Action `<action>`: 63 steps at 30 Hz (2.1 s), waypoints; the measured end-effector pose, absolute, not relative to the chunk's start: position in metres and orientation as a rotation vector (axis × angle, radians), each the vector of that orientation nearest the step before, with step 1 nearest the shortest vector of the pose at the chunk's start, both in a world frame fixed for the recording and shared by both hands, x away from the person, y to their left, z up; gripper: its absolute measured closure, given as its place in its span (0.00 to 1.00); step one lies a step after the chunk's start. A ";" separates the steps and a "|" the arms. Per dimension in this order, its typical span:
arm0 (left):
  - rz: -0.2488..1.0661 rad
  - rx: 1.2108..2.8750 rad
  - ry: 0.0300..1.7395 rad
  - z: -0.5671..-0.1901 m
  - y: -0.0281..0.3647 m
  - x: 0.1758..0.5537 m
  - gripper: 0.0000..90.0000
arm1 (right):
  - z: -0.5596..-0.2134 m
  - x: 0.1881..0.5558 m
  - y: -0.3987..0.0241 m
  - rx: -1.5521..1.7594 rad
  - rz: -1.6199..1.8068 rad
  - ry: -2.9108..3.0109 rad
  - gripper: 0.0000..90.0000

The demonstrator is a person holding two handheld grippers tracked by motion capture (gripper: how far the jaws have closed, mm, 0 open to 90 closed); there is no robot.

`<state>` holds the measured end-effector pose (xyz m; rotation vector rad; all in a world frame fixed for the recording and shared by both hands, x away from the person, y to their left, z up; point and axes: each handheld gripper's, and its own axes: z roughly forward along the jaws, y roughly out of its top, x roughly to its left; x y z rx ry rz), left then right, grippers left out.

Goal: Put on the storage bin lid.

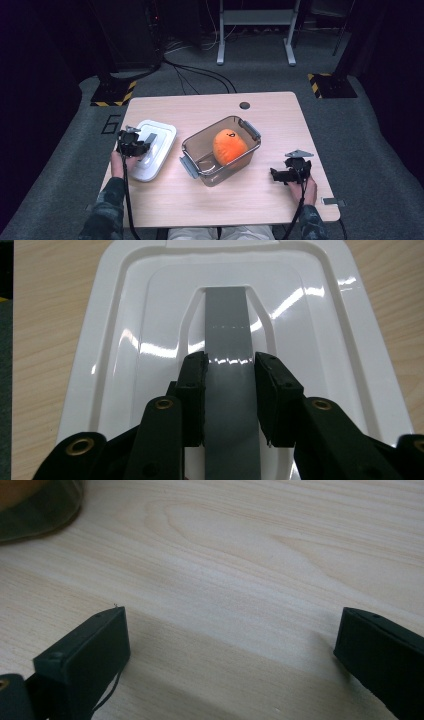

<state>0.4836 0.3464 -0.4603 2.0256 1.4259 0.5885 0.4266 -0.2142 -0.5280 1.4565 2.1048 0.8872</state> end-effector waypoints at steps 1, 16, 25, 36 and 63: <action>0.586 2.026 1.422 -0.459 0.346 0.483 0.74 | -0.528 0.427 -0.214 1.456 0.887 2.105 0.00; 0.585 2.043 1.357 -0.432 0.343 0.484 0.74 | -0.528 0.427 -0.214 1.456 0.888 2.105 0.00; 0.610 2.069 1.325 -0.414 0.346 0.484 0.74 | -0.528 0.427 -0.214 1.455 0.888 2.106 0.00; 0.611 2.072 1.284 -0.393 0.342 0.487 0.74 | -0.528 0.427 -0.214 1.456 0.887 2.106 0.00; 0.617 2.109 1.169 -0.347 0.317 0.494 0.74 | -0.528 0.427 -0.214 1.456 0.887 2.105 0.00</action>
